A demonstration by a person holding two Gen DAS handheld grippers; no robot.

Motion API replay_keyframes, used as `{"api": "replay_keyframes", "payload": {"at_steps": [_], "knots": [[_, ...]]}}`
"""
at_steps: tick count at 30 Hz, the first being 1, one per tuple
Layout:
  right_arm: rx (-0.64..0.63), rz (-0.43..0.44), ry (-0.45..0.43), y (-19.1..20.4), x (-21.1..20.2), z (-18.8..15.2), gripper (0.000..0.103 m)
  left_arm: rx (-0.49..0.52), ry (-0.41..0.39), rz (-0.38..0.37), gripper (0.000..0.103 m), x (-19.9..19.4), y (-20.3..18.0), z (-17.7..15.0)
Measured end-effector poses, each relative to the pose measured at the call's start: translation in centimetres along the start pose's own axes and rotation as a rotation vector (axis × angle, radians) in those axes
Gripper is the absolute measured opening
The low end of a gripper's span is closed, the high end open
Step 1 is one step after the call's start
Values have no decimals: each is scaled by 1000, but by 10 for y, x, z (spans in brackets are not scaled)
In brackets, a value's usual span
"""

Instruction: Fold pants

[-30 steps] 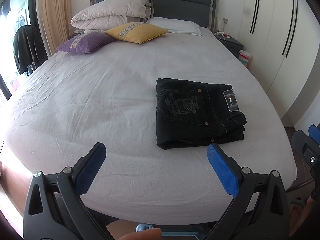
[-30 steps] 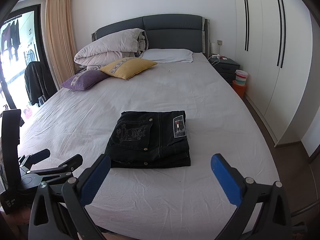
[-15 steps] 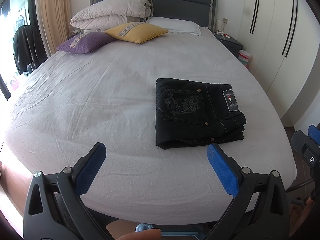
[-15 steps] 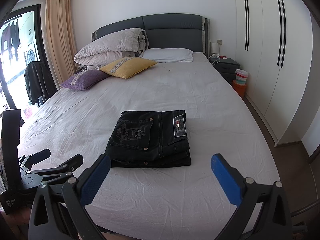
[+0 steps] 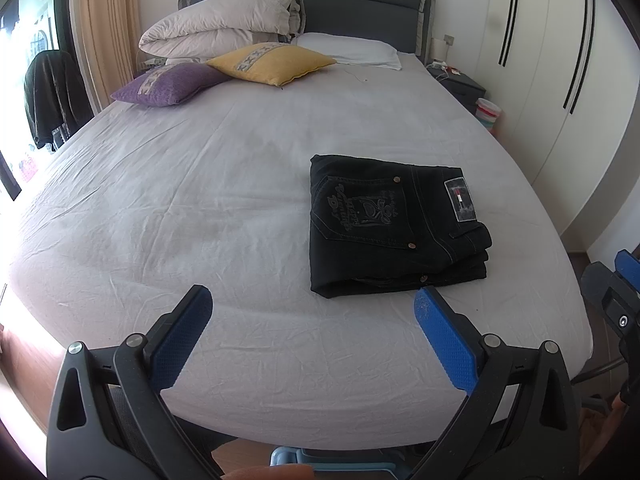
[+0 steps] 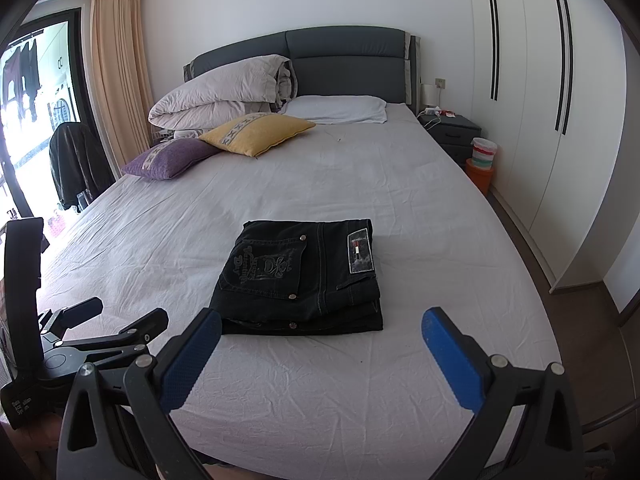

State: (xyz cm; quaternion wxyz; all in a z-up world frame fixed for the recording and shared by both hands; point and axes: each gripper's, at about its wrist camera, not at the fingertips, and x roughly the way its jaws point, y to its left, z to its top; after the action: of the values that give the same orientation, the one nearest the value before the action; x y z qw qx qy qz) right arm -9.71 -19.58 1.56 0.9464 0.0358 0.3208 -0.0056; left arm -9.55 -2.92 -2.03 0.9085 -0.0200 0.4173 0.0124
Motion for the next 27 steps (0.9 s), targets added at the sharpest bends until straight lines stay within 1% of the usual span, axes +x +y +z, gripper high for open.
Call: {"api": "replay_keyframes", "payload": {"at_steps": [27], "knots": [[-1, 3, 7, 1, -1, -2, 103, -1, 14, -6, 103, 4, 3, -1]]}}
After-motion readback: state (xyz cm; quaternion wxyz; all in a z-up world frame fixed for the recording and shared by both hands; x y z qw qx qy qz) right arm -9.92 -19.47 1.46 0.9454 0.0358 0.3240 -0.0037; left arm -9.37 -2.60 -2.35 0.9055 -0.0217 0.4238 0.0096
